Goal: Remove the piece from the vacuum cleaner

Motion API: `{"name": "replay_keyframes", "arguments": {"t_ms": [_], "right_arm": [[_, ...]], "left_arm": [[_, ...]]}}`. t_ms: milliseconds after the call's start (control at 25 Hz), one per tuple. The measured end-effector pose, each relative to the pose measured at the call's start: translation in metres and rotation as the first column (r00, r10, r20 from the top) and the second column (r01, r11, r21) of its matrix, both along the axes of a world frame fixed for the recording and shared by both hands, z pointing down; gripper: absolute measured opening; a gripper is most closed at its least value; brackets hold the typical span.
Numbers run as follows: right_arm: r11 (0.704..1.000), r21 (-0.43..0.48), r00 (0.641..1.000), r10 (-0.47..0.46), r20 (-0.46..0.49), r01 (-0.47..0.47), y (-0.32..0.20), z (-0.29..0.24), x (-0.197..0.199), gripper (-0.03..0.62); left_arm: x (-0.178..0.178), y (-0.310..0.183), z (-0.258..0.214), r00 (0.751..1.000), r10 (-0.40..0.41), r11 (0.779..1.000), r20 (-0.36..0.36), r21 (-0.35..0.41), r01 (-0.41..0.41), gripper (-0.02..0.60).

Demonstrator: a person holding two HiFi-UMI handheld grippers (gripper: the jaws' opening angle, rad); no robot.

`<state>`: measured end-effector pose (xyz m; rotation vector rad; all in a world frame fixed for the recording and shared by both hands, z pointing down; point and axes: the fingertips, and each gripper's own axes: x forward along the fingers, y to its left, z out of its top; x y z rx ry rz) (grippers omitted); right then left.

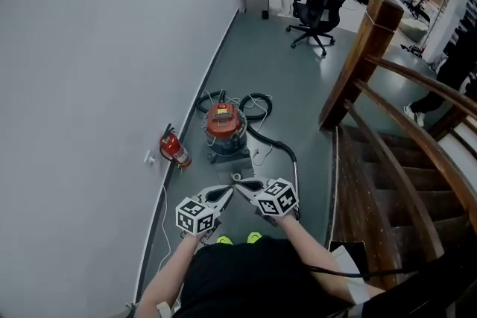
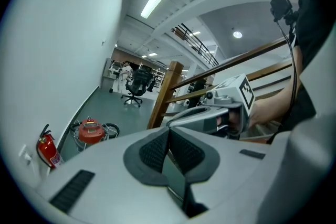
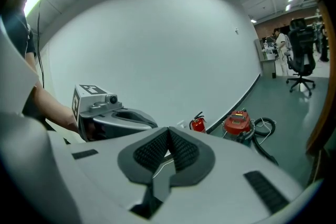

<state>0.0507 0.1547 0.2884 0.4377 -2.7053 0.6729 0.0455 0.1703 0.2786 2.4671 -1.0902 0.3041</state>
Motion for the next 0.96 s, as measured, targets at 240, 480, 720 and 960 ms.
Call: {"name": "replay_keyframes", "arguments": {"t_ms": [240, 480, 720, 960], "right_arm": [[1.0, -0.013, 1.0, 0.021, -0.002, -0.021, 0.0, -0.002, 0.001, 0.017], [1.0, -0.005, 1.0, 0.016, -0.003, -0.016, 0.002, -0.005, -0.003, 0.017], [1.0, -0.001, 1.0, 0.021, -0.007, -0.021, 0.004, -0.009, -0.005, 0.017], [1.0, -0.002, 1.0, 0.016, -0.017, -0.016, 0.013, -0.006, -0.008, 0.015]], "left_arm": [[-0.006, -0.002, -0.008, 1.0, 0.01, 1.0, 0.009, 0.01, -0.01, 0.012], [-0.013, -0.008, -0.016, 1.0, 0.01, 1.0, 0.004, 0.024, -0.01, 0.012], [-0.017, -0.007, -0.02, 1.0, 0.013, 1.0, -0.003, 0.024, -0.013, 0.012], [-0.02, -0.002, -0.018, 1.0, 0.011, 1.0, -0.016, 0.016, -0.011, 0.012]]}}
